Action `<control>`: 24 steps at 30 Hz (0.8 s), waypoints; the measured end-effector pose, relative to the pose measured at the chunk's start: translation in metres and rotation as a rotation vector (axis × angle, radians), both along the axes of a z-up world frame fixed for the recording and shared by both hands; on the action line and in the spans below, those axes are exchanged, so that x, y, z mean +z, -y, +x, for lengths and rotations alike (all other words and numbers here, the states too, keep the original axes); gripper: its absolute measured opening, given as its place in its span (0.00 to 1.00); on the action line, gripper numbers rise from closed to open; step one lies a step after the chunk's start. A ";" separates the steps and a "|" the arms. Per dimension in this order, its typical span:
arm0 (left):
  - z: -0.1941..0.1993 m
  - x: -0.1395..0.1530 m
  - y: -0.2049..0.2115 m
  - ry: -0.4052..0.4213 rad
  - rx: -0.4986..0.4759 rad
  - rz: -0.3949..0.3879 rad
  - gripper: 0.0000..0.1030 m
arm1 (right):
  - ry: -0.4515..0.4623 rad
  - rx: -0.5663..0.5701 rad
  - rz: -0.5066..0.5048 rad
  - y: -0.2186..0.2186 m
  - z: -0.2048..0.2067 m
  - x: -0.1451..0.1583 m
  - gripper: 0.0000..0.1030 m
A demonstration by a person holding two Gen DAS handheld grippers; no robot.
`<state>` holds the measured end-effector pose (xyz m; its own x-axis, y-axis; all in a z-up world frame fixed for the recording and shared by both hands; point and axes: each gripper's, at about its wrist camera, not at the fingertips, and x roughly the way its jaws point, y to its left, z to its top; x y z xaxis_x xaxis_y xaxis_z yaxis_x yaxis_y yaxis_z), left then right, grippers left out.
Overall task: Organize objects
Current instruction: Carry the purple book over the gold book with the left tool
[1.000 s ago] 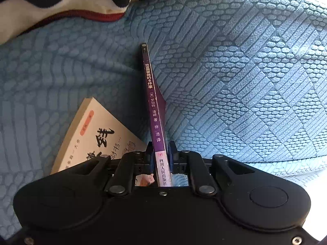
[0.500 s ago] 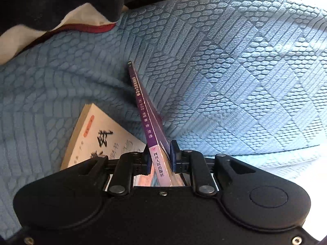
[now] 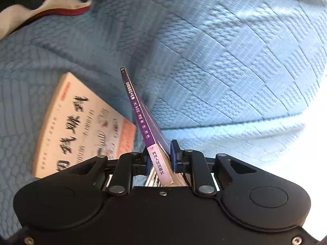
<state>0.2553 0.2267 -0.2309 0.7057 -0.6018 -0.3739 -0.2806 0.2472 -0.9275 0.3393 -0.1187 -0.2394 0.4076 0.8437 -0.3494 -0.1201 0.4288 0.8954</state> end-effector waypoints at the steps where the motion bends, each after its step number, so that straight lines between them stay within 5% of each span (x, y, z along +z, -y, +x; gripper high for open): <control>1: -0.003 0.004 0.006 0.007 -0.006 -0.001 0.17 | 0.009 -0.003 -0.001 0.002 -0.002 0.005 0.27; 24: -0.037 0.140 0.069 0.141 -0.165 0.086 0.17 | 0.145 -0.095 0.040 0.071 -0.078 0.113 0.27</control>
